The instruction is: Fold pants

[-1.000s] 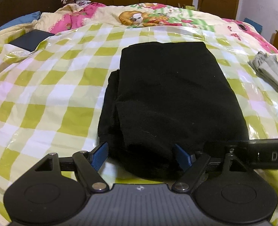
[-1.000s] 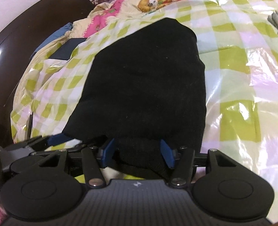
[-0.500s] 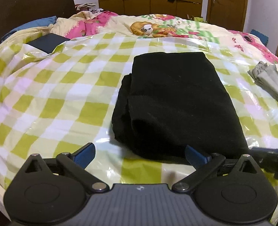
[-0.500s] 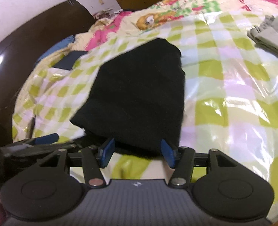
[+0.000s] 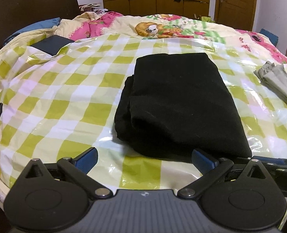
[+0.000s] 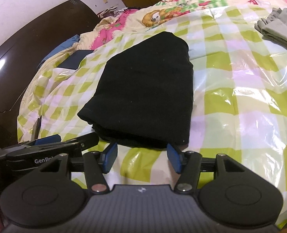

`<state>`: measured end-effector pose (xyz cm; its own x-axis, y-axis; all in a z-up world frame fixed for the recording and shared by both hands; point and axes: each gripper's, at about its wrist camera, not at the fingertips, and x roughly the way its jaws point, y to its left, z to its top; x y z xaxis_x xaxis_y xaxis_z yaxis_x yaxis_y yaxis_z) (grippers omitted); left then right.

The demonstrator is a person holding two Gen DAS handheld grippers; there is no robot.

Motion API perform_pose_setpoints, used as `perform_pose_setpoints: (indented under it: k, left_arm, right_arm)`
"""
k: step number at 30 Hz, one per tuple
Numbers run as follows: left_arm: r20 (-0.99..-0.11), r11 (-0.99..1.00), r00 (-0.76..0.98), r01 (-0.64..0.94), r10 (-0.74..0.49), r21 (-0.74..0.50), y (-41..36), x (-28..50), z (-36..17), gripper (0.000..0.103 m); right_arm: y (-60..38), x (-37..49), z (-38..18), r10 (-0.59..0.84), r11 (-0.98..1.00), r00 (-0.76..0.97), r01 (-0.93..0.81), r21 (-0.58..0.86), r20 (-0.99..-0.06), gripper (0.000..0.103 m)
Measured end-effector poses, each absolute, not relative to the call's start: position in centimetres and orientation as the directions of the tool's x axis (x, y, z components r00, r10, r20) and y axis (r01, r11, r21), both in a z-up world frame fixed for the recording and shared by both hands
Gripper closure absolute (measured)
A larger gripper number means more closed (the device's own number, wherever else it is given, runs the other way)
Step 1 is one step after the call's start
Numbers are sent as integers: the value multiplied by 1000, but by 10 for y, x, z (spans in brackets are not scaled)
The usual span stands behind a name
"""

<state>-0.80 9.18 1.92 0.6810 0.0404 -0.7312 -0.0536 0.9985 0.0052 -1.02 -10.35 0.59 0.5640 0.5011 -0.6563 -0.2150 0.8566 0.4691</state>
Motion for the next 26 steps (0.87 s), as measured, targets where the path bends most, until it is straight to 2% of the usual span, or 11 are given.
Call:
perform_pose_setpoints:
  k: [26]
  left_arm:
    - [-712, 997, 698, -60, 74, 45, 89, -16, 17, 0]
  right_arm:
    - [-103, -12, 0, 517, 847, 543, -213, 487, -662, 42]
